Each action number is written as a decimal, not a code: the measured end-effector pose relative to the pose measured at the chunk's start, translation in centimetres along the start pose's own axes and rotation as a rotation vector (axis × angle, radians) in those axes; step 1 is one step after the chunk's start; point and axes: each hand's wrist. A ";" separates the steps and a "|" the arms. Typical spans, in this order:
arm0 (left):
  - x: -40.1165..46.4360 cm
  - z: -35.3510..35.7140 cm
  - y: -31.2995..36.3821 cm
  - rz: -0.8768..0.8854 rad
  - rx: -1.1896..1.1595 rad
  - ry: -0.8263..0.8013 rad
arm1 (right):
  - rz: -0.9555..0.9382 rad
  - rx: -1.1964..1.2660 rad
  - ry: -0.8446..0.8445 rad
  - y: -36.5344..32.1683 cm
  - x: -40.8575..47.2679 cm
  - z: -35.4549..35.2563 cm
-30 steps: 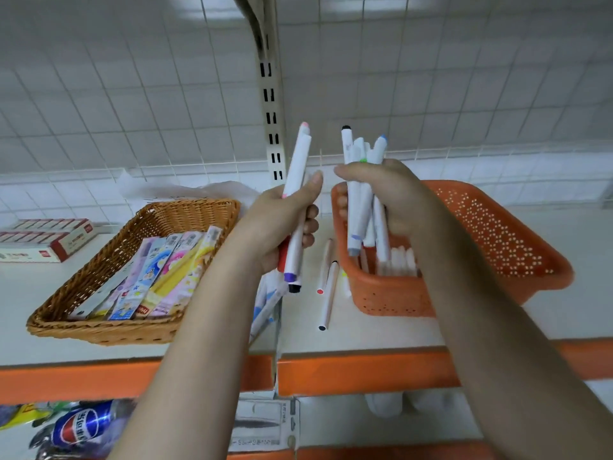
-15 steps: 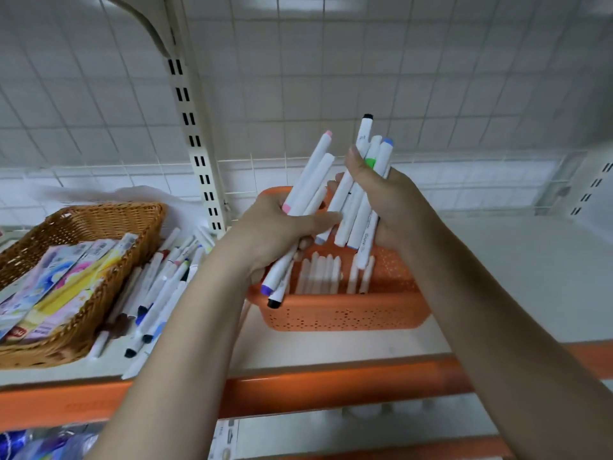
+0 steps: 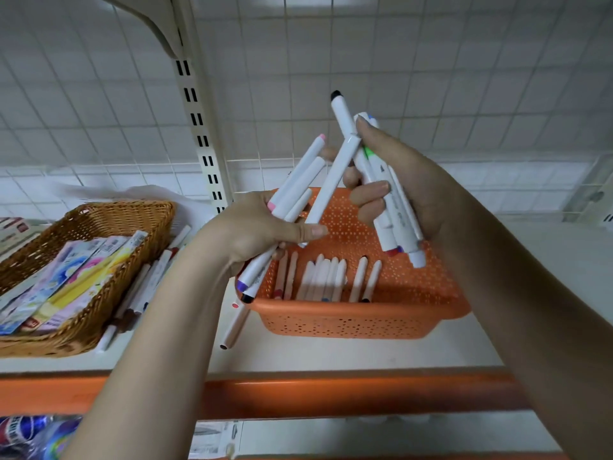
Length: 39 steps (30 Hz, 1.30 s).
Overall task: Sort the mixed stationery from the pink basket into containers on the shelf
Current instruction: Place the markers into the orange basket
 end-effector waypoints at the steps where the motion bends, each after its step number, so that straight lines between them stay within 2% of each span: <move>1: 0.1 -0.1 0.0 -0.009 0.006 0.007 | 0.017 -0.032 0.000 -0.3 -0.1 0.2; 6: 0.3 -1.4 -1.1 -0.106 -0.036 0.160 | 0.014 -0.394 0.085 -1.1 1.3 -1.1; 8: 0.2 -2.0 -1.7 -0.146 -0.107 0.170 | 0.139 -0.646 0.044 0.2 2.3 -1.7; 11: 0.1 -2.5 -2.5 -0.171 -0.202 0.155 | 0.373 -1.067 -0.106 2.7 2.9 -1.4; 13: 0.1 -2.8 -2.8 -0.158 -0.220 0.150 | 0.429 -1.034 -0.145 3.2 2.9 -1.1; 15: 0.2 -2.9 -2.9 -0.132 -0.197 0.144 | 0.375 -0.852 -0.106 2.7 2.9 -0.9; 18: 0.5 -2.8 -2.3 -0.094 -0.177 0.152 | 0.267 -0.782 -0.118 2.0 2.5 -0.2; 21: 1.0 -2.7 -1.5 -0.025 -0.291 0.173 | 0.225 -0.694 -0.139 2.2 2.3 0.5; 26: 2.2 -3.5 -1.1 0.055 -0.416 0.208 | 0.186 -0.668 -0.069 1.6 1.3 -1.1; 29: 3.2 -4.4 -1.3 0.042 -0.437 0.251 | 0.225 -0.746 0.005 0.8 0.0 -3.0; 31: 4.0 -4.7 -1.2 0.012 -0.325 0.263 | 0.219 -0.752 0.168 0.2 -0.3 -4.3; 33: 5.1 -4.4 -1.0 -0.048 -0.075 0.206 | 0.135 -0.599 0.366 0.1 -0.1 -5.1; 35: 6.3 -3.4 -0.6 -0.089 0.240 0.067 | 0.063 -0.422 0.469 0.6 0.4 -5.0; 39: 7.5 -0.4 0.1 -0.157 0.711 -0.271 | 0.048 -0.411 0.523 2.3 1.5 -4.1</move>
Point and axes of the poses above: each hand's wrist, its own x-axis towards the middle knuckle, its own z-axis out of the palm, y = z × x, and after that the axes turned 10 degrees about x, right-handed
